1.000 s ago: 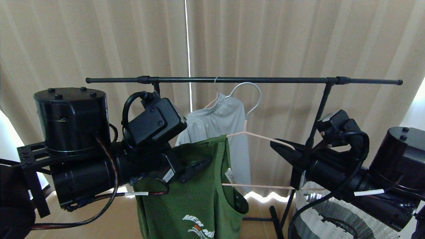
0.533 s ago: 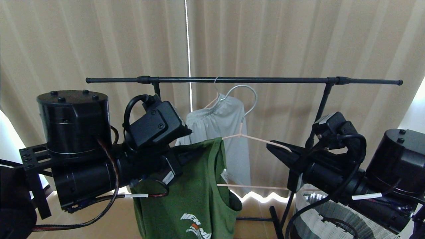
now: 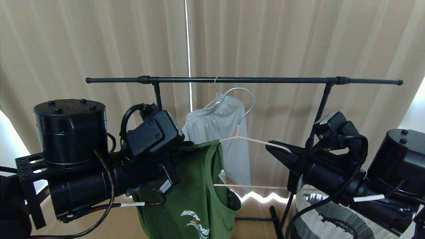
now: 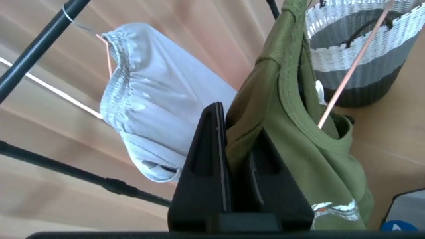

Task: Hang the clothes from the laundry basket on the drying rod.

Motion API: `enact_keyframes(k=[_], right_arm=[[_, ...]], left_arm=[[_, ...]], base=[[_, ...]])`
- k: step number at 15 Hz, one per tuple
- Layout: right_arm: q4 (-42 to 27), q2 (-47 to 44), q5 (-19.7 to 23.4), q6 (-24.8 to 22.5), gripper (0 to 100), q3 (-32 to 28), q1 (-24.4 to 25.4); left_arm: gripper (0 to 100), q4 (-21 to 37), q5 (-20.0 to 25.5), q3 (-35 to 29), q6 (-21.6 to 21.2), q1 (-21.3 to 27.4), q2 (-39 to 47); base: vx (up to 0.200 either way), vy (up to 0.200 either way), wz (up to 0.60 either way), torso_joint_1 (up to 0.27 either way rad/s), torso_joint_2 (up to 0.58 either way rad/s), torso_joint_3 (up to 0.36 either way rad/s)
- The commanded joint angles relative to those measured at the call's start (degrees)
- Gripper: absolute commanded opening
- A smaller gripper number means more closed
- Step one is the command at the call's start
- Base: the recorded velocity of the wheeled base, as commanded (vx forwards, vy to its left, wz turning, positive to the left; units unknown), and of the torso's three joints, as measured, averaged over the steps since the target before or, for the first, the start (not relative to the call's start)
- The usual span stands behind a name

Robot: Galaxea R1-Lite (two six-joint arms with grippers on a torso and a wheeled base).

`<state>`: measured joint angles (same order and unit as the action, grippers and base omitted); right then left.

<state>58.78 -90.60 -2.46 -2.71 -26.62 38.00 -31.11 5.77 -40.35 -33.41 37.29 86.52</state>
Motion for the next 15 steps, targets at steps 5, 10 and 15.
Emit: enact_keyframes(k=[5,10,15], right_arm=[[0.1,0.1,-0.1,0.1,100,-0.2,0.1],[4.3,0.1,-0.3,-0.3,100,1.6,-0.4],[4.8,-0.2,-0.8,-0.3,100,4.1,-0.4]], left_arm=[[0,-2.6,-0.4,1.6,0.2,-1.0,-0.6],[0,-2.5,-4.4,2.6,0.3,-4.9,-1.4],[0,-2.5,-9.5,3.0,0.5,-8.5,-4.3]], base=[[0.000,0.000,0.00,0.000,0.00,0.000],[0.000,0.000,0.00,0.000,0.00,0.000],[0.000,0.000,0.00,0.000,0.00,0.000]])
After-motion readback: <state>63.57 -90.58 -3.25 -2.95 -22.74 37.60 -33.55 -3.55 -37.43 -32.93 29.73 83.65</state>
